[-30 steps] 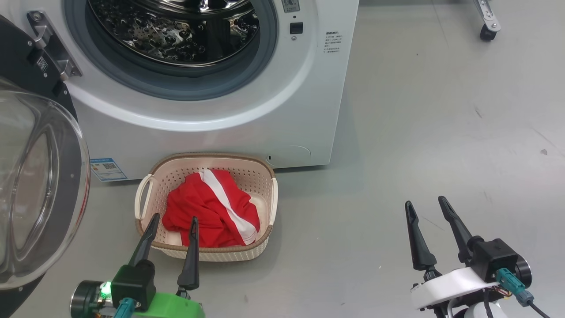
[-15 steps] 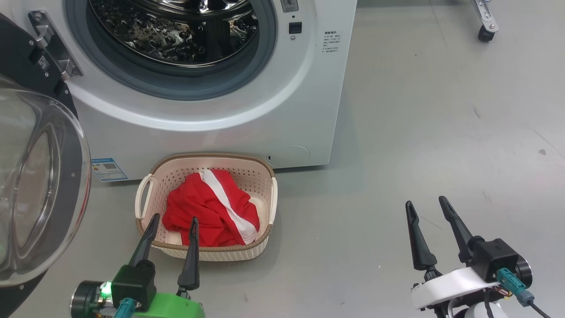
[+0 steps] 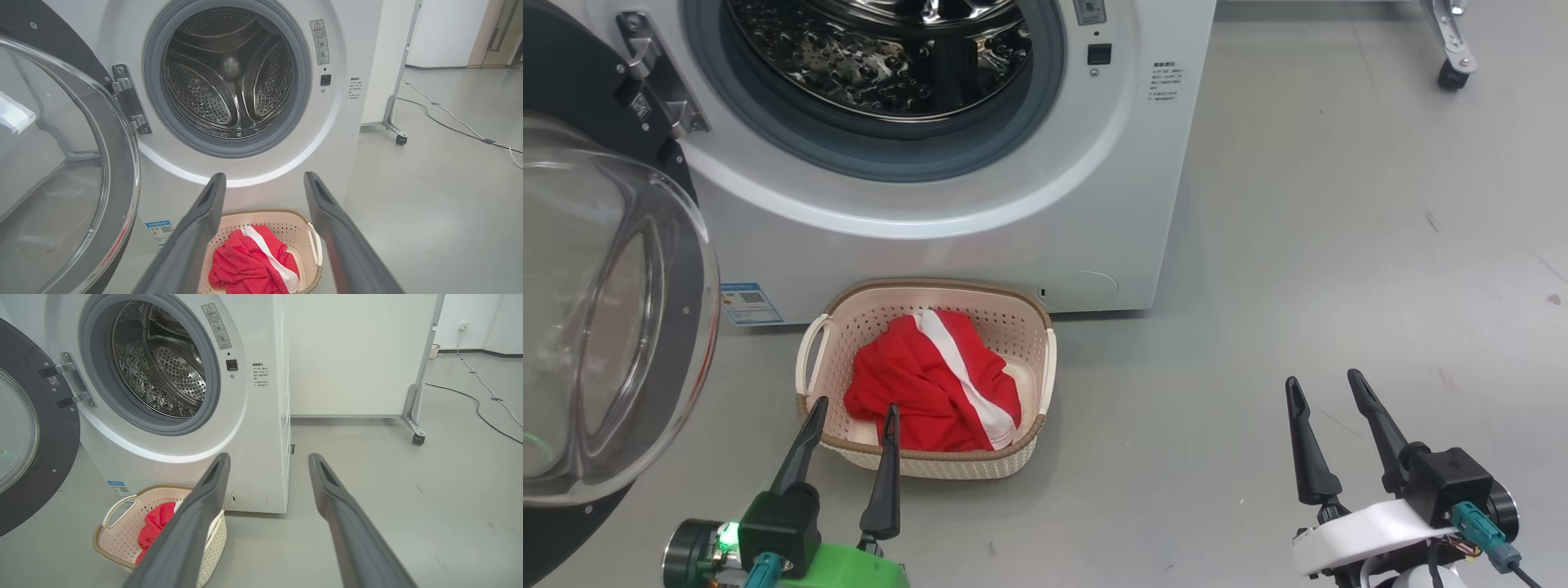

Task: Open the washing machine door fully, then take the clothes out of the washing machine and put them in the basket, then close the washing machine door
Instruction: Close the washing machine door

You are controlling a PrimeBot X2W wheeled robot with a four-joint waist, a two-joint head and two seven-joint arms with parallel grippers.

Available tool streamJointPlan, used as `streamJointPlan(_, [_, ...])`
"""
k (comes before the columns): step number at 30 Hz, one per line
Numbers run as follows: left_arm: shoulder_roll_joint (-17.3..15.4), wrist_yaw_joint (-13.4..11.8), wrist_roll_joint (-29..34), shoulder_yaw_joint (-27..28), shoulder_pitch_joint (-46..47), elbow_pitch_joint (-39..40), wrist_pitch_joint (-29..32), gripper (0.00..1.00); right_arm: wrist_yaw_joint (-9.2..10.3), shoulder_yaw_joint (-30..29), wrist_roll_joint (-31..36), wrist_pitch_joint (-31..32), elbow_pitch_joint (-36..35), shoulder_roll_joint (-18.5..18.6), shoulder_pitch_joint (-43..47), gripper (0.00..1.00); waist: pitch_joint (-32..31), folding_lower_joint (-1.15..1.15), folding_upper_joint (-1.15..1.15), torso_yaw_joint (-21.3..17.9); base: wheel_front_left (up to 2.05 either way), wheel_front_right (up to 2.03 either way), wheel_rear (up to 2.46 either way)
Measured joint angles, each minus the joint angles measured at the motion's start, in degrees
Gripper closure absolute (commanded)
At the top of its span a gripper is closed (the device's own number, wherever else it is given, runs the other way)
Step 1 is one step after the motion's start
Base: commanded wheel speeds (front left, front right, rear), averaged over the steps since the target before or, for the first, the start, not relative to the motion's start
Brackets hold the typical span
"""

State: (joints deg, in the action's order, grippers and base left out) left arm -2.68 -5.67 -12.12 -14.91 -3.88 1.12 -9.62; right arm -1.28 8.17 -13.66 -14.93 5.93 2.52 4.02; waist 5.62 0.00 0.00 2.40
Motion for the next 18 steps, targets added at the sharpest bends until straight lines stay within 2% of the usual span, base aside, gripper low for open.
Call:
streamJointPlan(8, [0.00, -0.01, -0.04, -0.24, 0.01, 0.00, -0.01, 0.00, 0.00, -0.45, 0.03, 0.00, -0.55, 0.21, 0.08, 0.00, 0.11, 0.00, 0.00, 2.97, 0.00, 0.00, 0.00])
streamJointPlan(18, [0.00, -0.09, -0.11, -0.25, 0.04, -0.32, -0.11, 0.00, -0.08, -0.80, 0.09, 0.00, -0.94, 0.90, 0.09, 0.00, 0.43, 0.00, 0.00, 8.84, 0.00, 0.00, 0.00])
